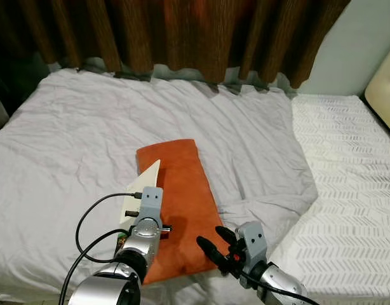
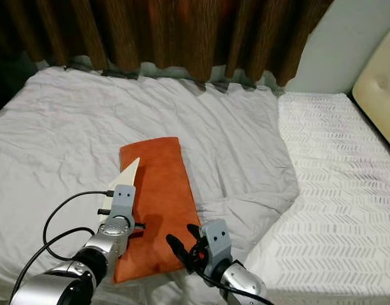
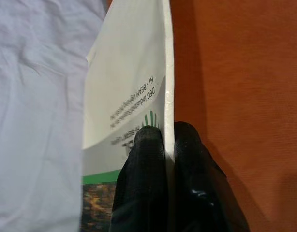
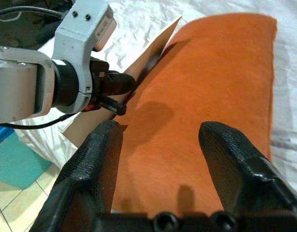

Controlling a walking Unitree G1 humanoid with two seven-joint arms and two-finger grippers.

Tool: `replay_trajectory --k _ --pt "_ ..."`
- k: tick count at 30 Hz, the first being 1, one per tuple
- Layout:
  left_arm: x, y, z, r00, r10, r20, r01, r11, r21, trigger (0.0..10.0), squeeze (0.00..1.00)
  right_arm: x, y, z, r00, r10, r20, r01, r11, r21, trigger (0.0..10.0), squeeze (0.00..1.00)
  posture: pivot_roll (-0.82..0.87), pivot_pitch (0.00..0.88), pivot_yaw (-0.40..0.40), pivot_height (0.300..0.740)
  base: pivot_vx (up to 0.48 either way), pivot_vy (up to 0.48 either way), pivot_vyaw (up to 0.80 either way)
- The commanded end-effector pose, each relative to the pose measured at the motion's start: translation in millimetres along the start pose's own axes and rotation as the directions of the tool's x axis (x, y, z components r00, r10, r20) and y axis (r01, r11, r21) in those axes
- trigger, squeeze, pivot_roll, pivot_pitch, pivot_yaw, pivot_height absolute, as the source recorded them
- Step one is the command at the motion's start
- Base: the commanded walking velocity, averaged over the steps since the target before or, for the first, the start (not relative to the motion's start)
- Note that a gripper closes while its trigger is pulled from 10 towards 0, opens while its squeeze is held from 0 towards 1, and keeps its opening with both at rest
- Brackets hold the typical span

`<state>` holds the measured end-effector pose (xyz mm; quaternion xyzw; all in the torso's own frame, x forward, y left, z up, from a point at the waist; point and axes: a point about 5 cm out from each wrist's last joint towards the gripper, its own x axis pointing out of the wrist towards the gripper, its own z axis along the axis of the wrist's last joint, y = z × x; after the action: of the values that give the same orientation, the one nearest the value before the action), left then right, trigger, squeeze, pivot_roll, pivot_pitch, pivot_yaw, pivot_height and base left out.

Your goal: Clean up the room

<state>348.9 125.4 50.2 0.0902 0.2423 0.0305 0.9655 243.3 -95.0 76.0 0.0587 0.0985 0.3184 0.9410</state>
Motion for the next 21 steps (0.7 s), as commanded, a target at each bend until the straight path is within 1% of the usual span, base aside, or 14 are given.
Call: replay_trajectory --k 1,3,4,7,9,10,11,13,15,16,17,18,20,21 --pt "-0.6 -0.4 1 0.999 -0.018 0.039 0.017 1.0 0.023 0.0 0.0 -1.4 -5.4 -3 1.0 -0.028 -0.002 0.028 0.999 0.019 10.0 0.0 -0.18 0.121 -0.049 0.74 0.0 0.0 0.0" --pt "0.2 12.1 12 0.99 -0.014 0.14 0.004 0.997 0.076 0.0 0.0 1.2 -11.2 -2 0.999 -0.045 0.01 0.045 0.999 0.023 10.0 0.0 -0.14 0.091 -0.043 0.74 0.0 0.0 0.0" --pt "0.2 12.1 12 0.99 -0.014 0.14 0.004 0.997 0.076 0.0 0.0 1.2 -11.2 -2 0.999 -0.045 0.01 0.045 0.999 0.023 10.0 0.0 -0.14 0.091 -0.043 0.74 0.0 0.0 0.0" --pt "-1.3 30.0 20 0.973 0.002 0.23 -0.024 0.995 0.092 0.0 0.0 3.0 -16.5 -1 0.998 -0.06 0.018 0.059 0.998 0.028 10.0 0.0 -0.12 0.073 -0.042 0.74 0.0 0.0 0.0" --pt "-7.7 54.4 27 0.946 0.032 0.323 -0.071 0.991 0.111 0.0 0.0 7.5 -23.8 -1 0.997 -0.078 0.03 0.076 0.996 0.041 10.0 0.0 -0.05 0.017 -0.048 0.74 0.0 0.0 0.0" --pt "-7.7 54.4 27 0.946 0.032 0.323 -0.071 0.991 0.111 0.0 0.0 7.5 -23.8 -1 0.997 -0.078 0.03 0.076 0.996 0.041 10.0 0.0 -0.05 0.017 -0.048 0.74 0.0 0.0 0.0" --pt "-13.0 64.5 32 0.93 0.044 0.364 -0.09 0.99 0.112 0.0 0.0 10.3 -27.1 1 0.996 -0.086 0.039 0.084 0.995 0.05 10.0 0.0 -0.04 0.002 -0.05 0.74 0.0 0.0 0.0" --pt "-16.4 69.9 34 0.921 0.049 0.387 -0.099 0.989 0.11 0.0 0.0 12.4 -29.4 2 0.995 -0.091 0.044 0.088 0.995 0.056 10.0 0.0 -0.03 0.0 -0.051 0.74 0.0 0.0 0.0" --pt "-34.1 72.2 49 0.857 0.017 0.516 -0.077 0.993 0.095 0.0 0.0 13.8 -38.9 18 0.976 -0.172 0.137 0.167 0.985 0.046 10.0 0.0 0.01 0.0 -0.051 0.74 0.0 0.0 0.0" --pt "-34.1 72.2 49 0.857 0.017 0.516 -0.077 0.993 0.095 0.0 0.0 13.8 -38.9 18 0.976 -0.172 0.137 0.167 0.985 0.046 10.0 0.0 0.01 0.0 -0.051 0.74 0.0 0.0 0.0" --pt "-52.8 68.8 53 0.794 -0.031 0.608 -0.039 0.994 0.101 0.0 0.0 7.2 -48.8 34 0.934 -0.271 0.234 0.273 0.962 0.026 10.0 0.0 0.03 0.0 -0.052 0.74 0.0 0.0 0.0" --pt "-52.8 68.8 53 0.794 -0.031 0.608 -0.039 0.994 0.101 0.0 0.0 7.2 -48.8 34 0.934 -0.271 0.234 0.273 0.962 0.026 10.0 0.0 0.03 0.0 -0.052 0.74 0.0 0.0 0.0" --pt "-71.1 65.2 43 0.755 -0.066 0.652 0.013 0.996 0.086 0.0 0.0 -12.0 -57.8 46 0.875 -0.369 0.313 0.39 0.921 -0.004 10.0 0.0 0.03 0.0 -0.053 0.74 0.0 0.0 0.0" --pt "-71.1 65.2 43 0.755 -0.066 0.652 0.013 0.996 0.086 0.0 0.0 -12.0 -57.8 46 0.875 -0.369 0.313 0.39 0.921 -0.004 10.0 0.0 0.03 0.0 -0.053 0.74 0.0 0.0 0.0"
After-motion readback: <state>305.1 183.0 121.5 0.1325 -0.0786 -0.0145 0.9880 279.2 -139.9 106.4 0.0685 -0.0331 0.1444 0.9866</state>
